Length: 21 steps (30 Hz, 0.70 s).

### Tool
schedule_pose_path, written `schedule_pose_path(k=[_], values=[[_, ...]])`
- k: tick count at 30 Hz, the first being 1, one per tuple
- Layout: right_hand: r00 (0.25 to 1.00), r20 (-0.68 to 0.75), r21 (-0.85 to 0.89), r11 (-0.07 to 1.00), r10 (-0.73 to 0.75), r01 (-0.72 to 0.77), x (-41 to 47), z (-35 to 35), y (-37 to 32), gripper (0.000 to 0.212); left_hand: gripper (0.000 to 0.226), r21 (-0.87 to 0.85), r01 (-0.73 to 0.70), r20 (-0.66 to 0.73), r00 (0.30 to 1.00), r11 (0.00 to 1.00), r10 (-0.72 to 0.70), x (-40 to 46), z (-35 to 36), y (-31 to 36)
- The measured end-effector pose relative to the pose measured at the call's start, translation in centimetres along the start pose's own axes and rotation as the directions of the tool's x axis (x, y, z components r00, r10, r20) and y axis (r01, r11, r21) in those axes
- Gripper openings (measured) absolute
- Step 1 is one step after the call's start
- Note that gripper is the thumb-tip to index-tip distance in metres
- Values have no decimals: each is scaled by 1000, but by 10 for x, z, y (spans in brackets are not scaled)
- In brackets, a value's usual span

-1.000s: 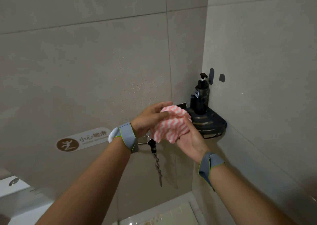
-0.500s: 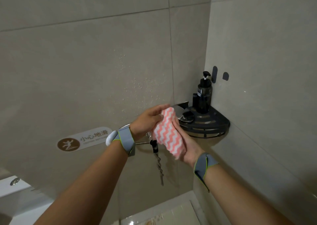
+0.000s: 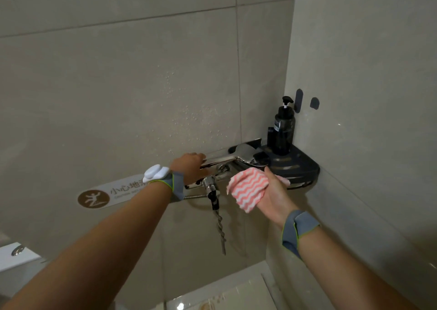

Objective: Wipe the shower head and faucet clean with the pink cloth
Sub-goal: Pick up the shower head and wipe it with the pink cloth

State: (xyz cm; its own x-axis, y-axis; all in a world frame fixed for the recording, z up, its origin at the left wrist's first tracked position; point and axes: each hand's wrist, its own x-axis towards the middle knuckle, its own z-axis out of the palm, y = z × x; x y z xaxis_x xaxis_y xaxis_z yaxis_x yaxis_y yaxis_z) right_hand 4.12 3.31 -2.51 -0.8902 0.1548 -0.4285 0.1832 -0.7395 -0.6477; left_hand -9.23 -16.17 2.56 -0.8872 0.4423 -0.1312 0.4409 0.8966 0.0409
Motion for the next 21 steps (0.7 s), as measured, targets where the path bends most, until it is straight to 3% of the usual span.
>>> schedule_pose_path(k=[7, 21], values=[[999, -31, 129, 991, 45, -41, -1, -9, 4, 64, 32, 29, -32, 83, 996, 999, 29, 9, -4, -10], [996, -92, 101, 995, -16, 26, -1, -11, 2, 60, 34, -357, -124, 176, 964, 926, 197, -6, 11, -24]])
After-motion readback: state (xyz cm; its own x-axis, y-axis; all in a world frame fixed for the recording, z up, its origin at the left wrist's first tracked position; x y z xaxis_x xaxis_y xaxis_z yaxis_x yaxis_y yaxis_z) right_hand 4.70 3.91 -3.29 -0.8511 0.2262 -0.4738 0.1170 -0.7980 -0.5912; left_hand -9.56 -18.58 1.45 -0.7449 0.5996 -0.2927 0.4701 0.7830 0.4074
